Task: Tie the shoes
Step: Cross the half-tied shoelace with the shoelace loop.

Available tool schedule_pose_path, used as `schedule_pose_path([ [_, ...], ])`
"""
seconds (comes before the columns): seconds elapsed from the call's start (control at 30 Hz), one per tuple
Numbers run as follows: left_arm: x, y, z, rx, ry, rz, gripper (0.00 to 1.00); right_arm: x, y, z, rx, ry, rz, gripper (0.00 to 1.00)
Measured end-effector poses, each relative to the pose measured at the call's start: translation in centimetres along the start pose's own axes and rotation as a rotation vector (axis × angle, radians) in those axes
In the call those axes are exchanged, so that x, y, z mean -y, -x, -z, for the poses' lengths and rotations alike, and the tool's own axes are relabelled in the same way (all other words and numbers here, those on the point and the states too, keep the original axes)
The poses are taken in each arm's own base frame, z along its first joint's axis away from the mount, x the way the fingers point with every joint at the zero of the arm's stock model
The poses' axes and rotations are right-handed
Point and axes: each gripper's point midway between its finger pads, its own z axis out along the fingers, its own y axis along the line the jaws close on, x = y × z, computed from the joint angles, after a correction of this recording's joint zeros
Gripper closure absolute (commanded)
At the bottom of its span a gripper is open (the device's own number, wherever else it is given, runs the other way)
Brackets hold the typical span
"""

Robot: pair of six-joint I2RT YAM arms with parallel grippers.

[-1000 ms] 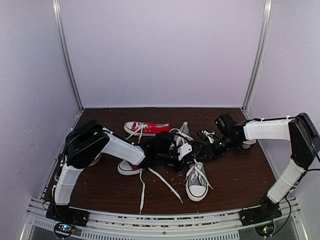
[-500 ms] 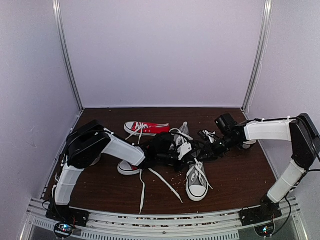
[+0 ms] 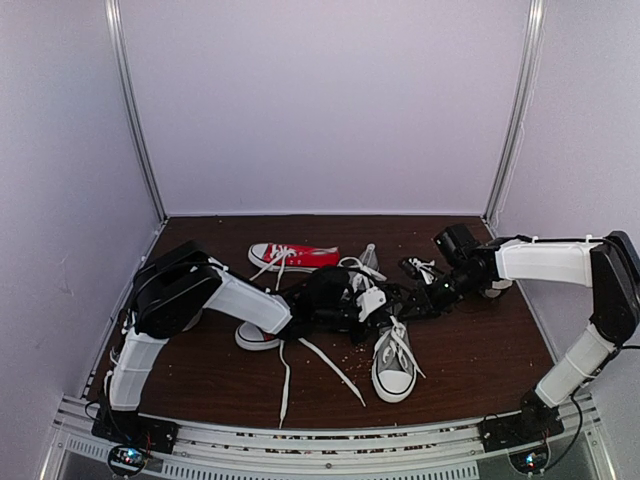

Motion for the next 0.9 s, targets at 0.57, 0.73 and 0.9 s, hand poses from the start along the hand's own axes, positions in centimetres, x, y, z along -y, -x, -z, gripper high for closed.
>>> schedule_pose_path([
  [0.57,0.1,0.2,-0.1,0.003,-0.014,0.015,0.92,0.0,0.1,-1.0,-0.011,0.039,0.001,0.85],
  [0.73,0.1,-0.1,-0.7,0.003,-0.026,0.031,0.92,0.1,0.2,-1.1,0.003,0.051,-0.010,0.80],
  [0.9,0.0,-0.5,-0.8,-0.001,-0.027,0.061,0.92,0.2,0.3,-1.5,0.018,0.061,-0.023,0.89],
])
